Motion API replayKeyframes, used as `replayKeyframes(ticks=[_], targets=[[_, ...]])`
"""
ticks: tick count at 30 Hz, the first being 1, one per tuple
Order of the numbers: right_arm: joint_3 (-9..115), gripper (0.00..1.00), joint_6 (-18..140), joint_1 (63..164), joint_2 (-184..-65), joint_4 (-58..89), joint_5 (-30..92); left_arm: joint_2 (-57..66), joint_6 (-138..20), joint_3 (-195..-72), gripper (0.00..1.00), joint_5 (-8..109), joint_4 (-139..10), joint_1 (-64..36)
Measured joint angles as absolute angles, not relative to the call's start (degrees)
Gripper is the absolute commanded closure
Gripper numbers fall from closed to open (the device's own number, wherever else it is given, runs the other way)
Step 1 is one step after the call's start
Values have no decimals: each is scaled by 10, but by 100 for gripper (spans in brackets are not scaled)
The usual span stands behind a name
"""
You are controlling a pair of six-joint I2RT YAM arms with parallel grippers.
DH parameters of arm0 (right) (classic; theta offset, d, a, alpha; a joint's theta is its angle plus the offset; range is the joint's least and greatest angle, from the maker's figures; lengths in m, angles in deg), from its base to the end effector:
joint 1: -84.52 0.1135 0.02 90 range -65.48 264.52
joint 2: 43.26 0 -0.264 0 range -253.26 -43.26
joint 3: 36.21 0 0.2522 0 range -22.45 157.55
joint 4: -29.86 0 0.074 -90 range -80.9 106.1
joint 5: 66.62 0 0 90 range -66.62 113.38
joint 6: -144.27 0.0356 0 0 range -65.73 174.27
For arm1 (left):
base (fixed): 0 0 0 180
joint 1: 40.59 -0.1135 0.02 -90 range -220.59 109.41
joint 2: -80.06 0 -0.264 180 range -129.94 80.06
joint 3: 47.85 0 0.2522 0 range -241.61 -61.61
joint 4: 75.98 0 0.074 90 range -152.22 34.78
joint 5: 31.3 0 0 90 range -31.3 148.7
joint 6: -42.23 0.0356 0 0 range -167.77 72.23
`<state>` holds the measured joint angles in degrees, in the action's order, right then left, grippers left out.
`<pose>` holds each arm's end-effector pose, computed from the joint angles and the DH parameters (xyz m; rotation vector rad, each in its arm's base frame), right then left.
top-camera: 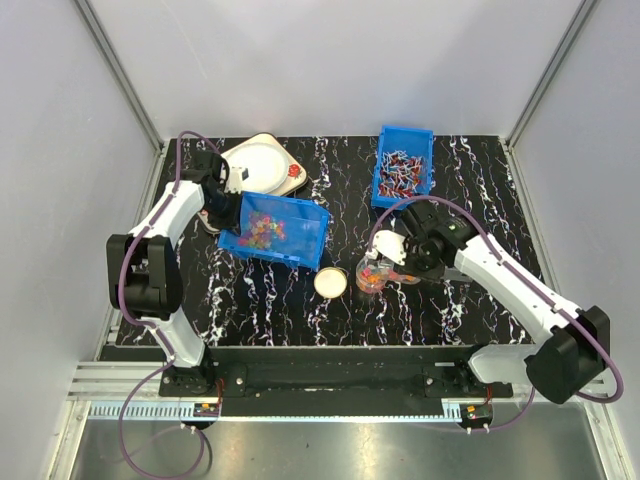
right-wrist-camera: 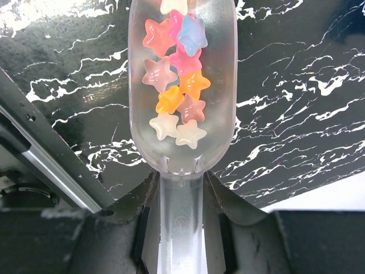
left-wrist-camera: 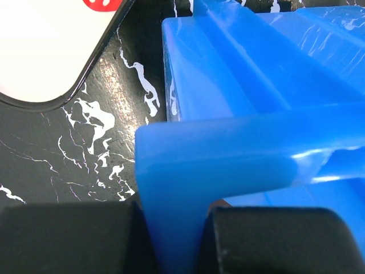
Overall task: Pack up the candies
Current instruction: Place the fake candies in the packing bottle.
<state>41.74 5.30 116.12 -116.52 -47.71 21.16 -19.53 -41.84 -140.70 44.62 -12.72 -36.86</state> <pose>0.1946 0.1181 0.2822 -1.8362 2.1792 -0.1193 0.3503 -0.0315 0.2422 0.2933 2.7551 -0.3326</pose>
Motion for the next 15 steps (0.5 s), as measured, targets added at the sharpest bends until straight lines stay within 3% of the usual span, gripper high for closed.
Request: replayKeyframes(ticks=[15], targets=[[430,100,45,1207,-1191,-483,136,-195,-418,-1406,100,446,-128,-369]])
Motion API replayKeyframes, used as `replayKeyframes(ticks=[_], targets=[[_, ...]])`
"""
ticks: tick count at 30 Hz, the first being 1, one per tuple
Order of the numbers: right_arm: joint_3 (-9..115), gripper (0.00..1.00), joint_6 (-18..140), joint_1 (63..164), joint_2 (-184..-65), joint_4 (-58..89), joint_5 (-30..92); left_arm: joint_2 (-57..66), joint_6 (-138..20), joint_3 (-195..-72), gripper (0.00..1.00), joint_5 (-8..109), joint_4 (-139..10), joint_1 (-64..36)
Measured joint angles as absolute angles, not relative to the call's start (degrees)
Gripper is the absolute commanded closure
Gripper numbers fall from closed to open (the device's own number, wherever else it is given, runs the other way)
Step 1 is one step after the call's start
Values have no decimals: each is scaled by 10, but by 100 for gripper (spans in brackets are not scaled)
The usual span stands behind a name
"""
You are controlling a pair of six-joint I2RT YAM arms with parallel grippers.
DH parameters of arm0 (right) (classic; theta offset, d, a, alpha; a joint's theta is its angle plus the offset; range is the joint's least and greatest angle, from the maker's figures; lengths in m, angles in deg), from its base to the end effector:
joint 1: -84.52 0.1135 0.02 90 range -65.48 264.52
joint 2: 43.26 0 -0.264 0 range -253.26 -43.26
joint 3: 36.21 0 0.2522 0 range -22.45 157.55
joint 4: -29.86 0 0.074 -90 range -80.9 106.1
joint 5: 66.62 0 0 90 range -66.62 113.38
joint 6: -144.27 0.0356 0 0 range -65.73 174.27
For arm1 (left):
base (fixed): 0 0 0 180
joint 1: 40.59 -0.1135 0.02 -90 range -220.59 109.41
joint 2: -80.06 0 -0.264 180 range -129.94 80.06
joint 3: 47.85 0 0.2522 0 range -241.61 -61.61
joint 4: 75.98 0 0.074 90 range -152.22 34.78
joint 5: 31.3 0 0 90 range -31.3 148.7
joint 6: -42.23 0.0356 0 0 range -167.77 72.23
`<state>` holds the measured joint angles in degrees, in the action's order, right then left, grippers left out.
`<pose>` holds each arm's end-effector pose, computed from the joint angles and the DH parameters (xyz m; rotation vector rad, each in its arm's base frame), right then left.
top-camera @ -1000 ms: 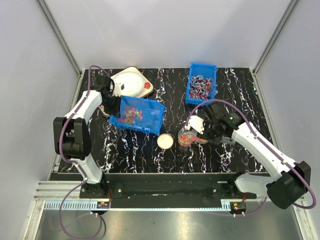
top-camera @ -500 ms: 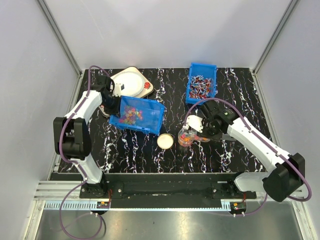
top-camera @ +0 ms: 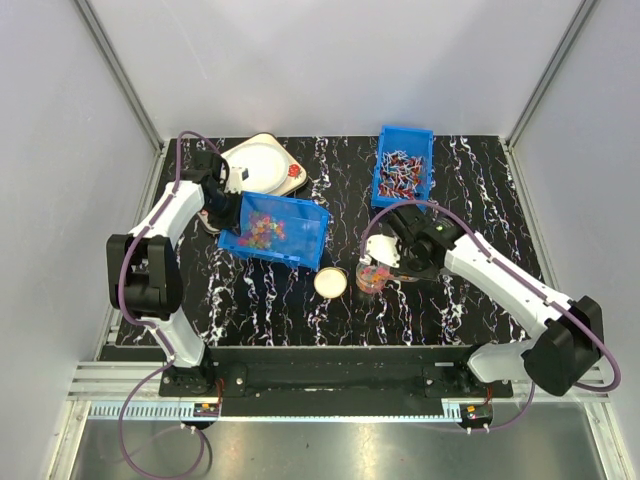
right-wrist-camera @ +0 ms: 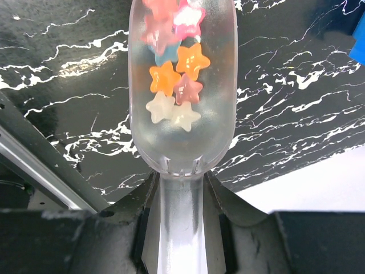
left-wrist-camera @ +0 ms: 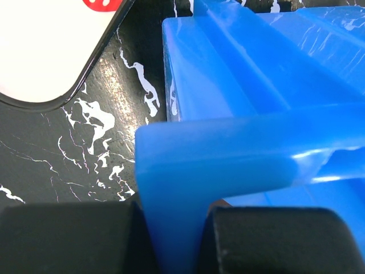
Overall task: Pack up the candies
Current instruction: Place the fake candies in the packing bottle.
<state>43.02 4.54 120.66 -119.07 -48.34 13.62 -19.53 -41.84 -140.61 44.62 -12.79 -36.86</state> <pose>0.1939 0.1341 0.2792 -1.9405 2.1340 -0.2901 0.3502 -0.0315 0.2418 0.2933 2.7554 -0.3327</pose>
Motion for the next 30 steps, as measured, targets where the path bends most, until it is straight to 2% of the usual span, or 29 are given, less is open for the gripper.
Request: replayKeyframes(ticks=[30], targets=[[498,100,36,1277,-1265,-520,32,-195,-419,-1406,100,448,-128,-369]])
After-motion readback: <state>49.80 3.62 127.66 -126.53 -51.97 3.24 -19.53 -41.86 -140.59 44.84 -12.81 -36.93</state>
